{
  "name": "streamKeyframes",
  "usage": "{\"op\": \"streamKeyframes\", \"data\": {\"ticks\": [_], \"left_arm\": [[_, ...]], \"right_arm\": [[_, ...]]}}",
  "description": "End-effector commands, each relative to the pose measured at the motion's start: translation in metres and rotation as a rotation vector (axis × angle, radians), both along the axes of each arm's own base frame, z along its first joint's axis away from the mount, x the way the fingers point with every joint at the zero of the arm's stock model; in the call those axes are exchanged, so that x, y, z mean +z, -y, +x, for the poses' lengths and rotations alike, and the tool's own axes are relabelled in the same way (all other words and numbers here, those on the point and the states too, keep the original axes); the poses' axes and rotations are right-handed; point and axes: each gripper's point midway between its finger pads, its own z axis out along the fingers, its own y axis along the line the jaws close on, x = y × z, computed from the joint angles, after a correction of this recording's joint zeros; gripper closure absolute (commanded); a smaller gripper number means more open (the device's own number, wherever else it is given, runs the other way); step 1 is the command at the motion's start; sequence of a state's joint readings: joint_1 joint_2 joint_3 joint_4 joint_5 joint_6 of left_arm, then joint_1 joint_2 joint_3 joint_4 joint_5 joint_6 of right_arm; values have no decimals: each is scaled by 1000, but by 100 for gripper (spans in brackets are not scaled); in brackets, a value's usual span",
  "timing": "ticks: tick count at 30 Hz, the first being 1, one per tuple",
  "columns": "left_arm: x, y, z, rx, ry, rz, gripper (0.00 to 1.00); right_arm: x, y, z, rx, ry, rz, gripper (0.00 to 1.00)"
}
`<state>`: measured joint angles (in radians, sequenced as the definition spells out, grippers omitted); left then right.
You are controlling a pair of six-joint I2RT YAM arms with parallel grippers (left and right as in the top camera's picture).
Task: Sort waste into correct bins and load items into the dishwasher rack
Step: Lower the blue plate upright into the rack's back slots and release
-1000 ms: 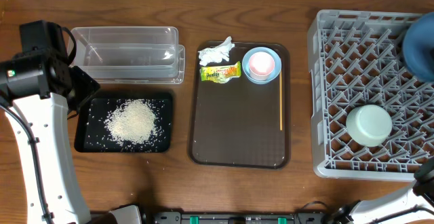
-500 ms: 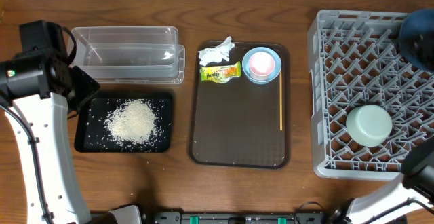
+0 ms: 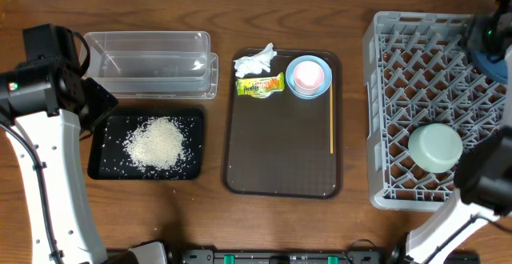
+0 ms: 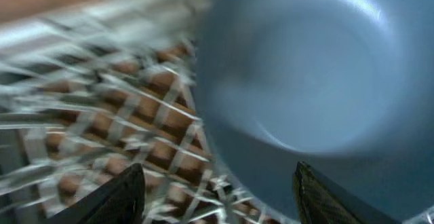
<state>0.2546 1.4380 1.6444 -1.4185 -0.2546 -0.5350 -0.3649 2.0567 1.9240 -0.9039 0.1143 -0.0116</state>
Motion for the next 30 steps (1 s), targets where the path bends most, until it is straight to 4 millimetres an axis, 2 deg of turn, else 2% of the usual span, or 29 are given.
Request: {"op": "streamKeyframes", "data": {"ticks": [1,4,8,12,17,23,30], "left_arm": [[3,-3,-3,10,0,16,10],[3,-3,-3,10,0,16,10],[3,-3,-3,10,0,16,10],[3,-3,-3,10,0,16,10],[3,-3,-3,10,0,16,10],[3,-3,-3,10,0,16,10],[3,-3,-3,10,0,16,10]], "right_arm": [[-31,17,-5,-45,-107,-77,33],[-44,17,-5,-43,-129,-66,41],[-44,12,0,-28,-109,-40,58],[-30,7,6,-33,-68,-1,71],[5,7,9,-70,-23,15,98],[54,-9,13,-29,79,149,99],[103,-25,1,98,269,564,99]]}}
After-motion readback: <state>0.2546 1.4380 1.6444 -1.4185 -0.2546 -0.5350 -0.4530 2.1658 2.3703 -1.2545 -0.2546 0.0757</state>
